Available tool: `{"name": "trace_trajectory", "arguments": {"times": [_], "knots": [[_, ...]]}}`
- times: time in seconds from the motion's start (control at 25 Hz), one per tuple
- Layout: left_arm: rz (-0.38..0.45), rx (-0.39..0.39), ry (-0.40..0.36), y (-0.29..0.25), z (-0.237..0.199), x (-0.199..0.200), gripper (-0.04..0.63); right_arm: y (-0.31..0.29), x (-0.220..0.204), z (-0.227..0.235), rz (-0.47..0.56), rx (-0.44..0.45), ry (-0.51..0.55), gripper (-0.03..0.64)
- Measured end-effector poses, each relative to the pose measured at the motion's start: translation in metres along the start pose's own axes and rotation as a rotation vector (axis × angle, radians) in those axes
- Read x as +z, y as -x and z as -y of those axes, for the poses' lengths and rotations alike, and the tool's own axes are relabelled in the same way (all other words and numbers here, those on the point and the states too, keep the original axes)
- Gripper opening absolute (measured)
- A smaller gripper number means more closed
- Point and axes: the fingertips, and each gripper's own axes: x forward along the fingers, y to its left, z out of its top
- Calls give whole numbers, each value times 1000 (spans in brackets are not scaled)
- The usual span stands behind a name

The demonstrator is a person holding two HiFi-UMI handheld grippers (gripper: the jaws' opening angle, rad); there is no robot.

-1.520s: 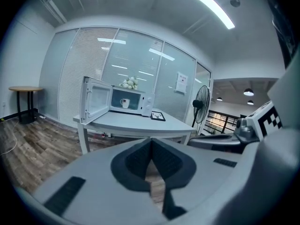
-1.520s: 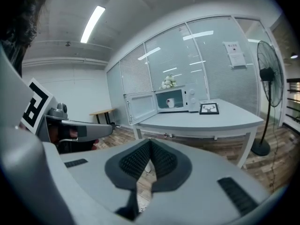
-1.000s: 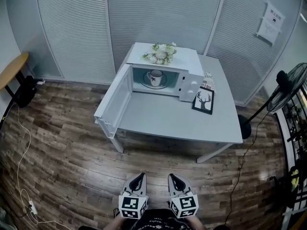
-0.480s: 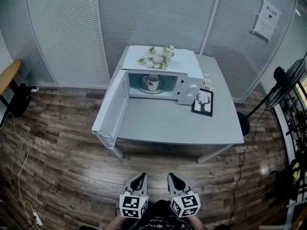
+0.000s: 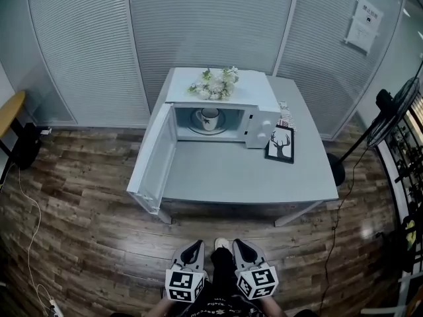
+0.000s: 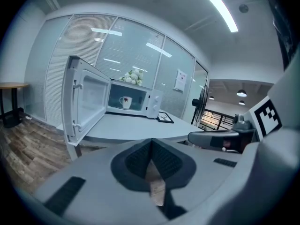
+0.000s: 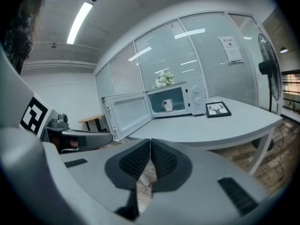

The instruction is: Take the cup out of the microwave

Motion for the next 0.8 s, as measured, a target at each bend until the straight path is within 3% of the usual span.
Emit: {"name": "trace_trajectory", "arguments": {"times": [0.8], "knots": [[-2, 120, 46, -67, -52, 35, 5, -99, 42, 52, -38, 72, 39, 5]]}}
